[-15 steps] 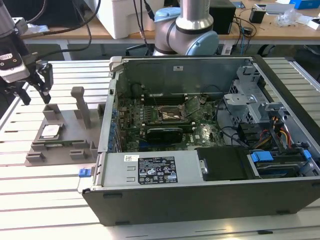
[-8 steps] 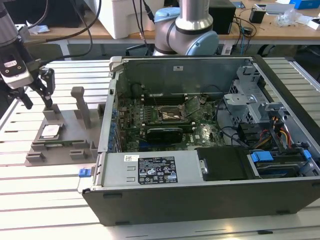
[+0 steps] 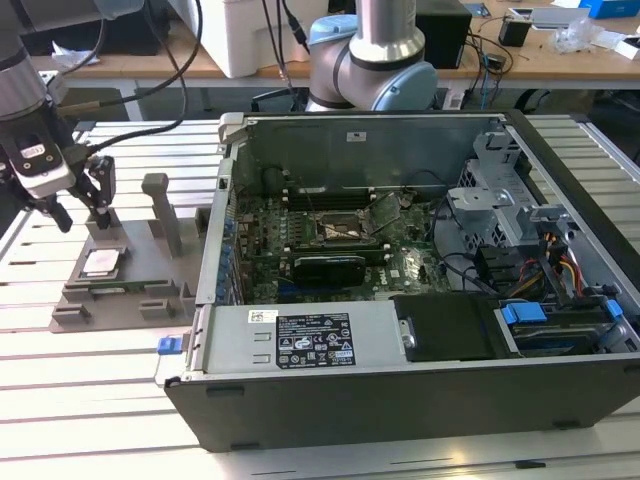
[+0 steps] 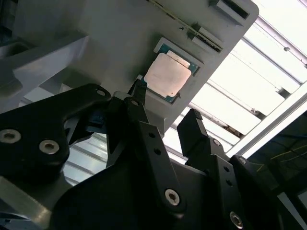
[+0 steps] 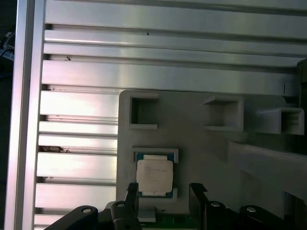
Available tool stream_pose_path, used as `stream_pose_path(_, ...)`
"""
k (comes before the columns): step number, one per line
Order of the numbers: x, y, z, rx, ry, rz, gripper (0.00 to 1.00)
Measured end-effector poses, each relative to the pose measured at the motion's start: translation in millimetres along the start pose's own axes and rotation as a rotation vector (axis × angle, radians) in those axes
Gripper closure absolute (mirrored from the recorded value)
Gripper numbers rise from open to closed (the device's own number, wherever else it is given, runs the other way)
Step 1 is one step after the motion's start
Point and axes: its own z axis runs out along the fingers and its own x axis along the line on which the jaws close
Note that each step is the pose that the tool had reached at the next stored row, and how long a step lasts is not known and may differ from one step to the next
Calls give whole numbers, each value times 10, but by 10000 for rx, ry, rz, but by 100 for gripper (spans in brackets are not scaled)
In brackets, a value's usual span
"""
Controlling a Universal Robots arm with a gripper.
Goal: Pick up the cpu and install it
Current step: 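Pick up the cpu and move it towards the insertion slot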
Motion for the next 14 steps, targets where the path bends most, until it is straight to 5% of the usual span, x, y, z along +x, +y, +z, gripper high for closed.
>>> stream_pose_path(14,23,-17,302,0,2,-7,46)
